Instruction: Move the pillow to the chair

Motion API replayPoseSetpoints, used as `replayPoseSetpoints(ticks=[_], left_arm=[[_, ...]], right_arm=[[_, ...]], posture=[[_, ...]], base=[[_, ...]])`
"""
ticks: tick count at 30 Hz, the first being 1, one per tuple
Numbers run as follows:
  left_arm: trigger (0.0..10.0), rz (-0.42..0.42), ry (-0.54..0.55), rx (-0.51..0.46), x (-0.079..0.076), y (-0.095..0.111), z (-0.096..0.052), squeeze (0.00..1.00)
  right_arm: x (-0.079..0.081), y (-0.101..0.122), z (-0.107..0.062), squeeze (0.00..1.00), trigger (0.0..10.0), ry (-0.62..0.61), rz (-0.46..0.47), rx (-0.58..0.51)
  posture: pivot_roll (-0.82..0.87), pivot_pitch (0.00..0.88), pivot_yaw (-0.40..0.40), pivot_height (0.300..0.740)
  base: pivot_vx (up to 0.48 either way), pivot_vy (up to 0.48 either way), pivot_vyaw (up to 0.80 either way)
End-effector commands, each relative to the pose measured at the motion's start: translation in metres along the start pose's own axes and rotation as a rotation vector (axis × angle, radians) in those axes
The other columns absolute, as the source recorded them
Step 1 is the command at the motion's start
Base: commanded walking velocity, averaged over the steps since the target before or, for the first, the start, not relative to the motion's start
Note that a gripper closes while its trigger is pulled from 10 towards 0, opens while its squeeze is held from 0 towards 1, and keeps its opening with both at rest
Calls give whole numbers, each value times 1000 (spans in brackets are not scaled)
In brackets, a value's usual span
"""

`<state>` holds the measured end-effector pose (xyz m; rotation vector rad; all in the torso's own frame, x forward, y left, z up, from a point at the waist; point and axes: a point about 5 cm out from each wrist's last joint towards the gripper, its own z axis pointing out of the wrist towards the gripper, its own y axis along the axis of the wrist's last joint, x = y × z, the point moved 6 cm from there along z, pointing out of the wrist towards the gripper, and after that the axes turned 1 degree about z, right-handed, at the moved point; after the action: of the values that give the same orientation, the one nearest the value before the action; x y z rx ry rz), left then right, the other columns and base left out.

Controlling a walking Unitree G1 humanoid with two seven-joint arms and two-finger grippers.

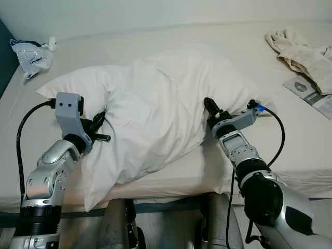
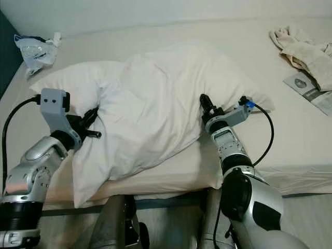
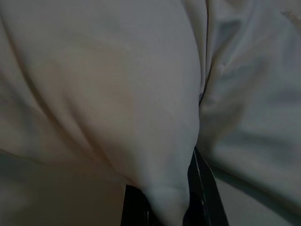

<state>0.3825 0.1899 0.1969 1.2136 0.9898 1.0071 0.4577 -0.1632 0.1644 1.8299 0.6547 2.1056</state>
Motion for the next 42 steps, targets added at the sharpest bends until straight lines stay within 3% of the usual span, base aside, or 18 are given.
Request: replayPoseSetpoints(ticks=[1, 6, 13, 14, 15, 16, 20, 22, 23, 24, 26, 27, 28, 29, 30, 31, 34, 42], left_arm=[[10000, 4, 5, 13, 0, -6, 0, 0], [10000, -11, 52, 8, 7, -8, 0, 0], [10000, -134, 105, 15, 15, -16, 0, 0], [10000, -190, 95, 31, 9, -21, 2, 0], [10000, -190, 95, 31, 9, -21, 2, 0], [10000, -225, 89, 63, 1, -29, 3, 0], [10000, -245, 70, 65, -7, -31, 4, 0], [10000, -262, 52, 34, -18, -31, 6, 0], [10000, -262, 52, 34, -18, -31, 6, 0], [10000, -296, -6, 25, -36, -32, 9, 0], [10000, -313, -30, 26, -43, -32, 10, 0], [10000, -315, -31, 27, -46, -33, 12, 0], [10000, -315, -31, 27, -46, -33, 12, 0], [10000, -311, -22, 31, -47, -35, 14, 0], [10000, -291, -4, 44, -46, -38, 16, 0], [10000, -237, 26, 43, -45, -42, 18, 0], [10000, -200, 69, 39, -44, -45, 20, 0], [10000, -180, 123, 10, -45, -49, 17, 0]], right_arm=[[-2, -15, -2, 0, 0, 9, -1, 48], [-3, -14, -2, 0, 0, 5, -55, 57], [-7, -9, -3, 0, 0, -24, -136, 49], [0, -3, 0, 0, 0, 0, -241, 53], [0, -3, 0, 0, 0, 0, -241, 53], [12, 4, 4, 0, 0, 46, -364, 49], [20, 7, 6, 0, 0, 78, -440, 43], [36, 2, 9, 0, 0, 150, -596, 43], [36, 2, 9, 0, 0, 150, -596, 43], [54, -6, 8, 0, 0, 233, -763, 22], [58, -8, 7, 0, 0, 255, -806, 7], [62, -7, 6, 0, 8902, 264, -848, -21], [62, -7, 6, 0, 8902, 264, -848, -21], [65, -8, 4, 0, 10000, 281, -868, -40], [68, -11, 3, 0, 10000, 302, -878, -52], [75, -18, -2, 0, 10000, 342, -955, -71], [80, -28, -8, 0, 10000, 375, -980, -87], [63, -40, -21, 0, 10000, 322, -922, -104]], posture=[[136, 328, 65, 587], [128, 328, 64, 587], [104, 305, 42, 587], [85, 280, 21, 587], [85, 280, 21, 587], [68, 253, 3, 587], [57, 239, -4, 587], [5, 184, -18, 587], [5, 184, -18, 587], [-6, 144, -25, 587], [-8, 139, -26, 587], [-13, 117, -26, 587], [-13, 117, -26, 587], [-13, 112, -25, 587], [-19, 91, -20, 587], [-24, 79, -16, 587], [-28, 72, -12, 587], [-28, 56, 1, 587]], base=[[0, 0, 0], [0, 0, 0], [0, 0, 0], [0, 0, 0], [0, 0, 0], [0, 0, 0], [0, 0, 0], [0, 0, 0], [0, 0, 0], [0, 0, 0], [0, 0, 0], [0, 0, 0], [0, 0, 0], [0, 0, 0], [0, 0, 0], [0, 0, 0], [0, 0, 0], [0, 0, 0]])
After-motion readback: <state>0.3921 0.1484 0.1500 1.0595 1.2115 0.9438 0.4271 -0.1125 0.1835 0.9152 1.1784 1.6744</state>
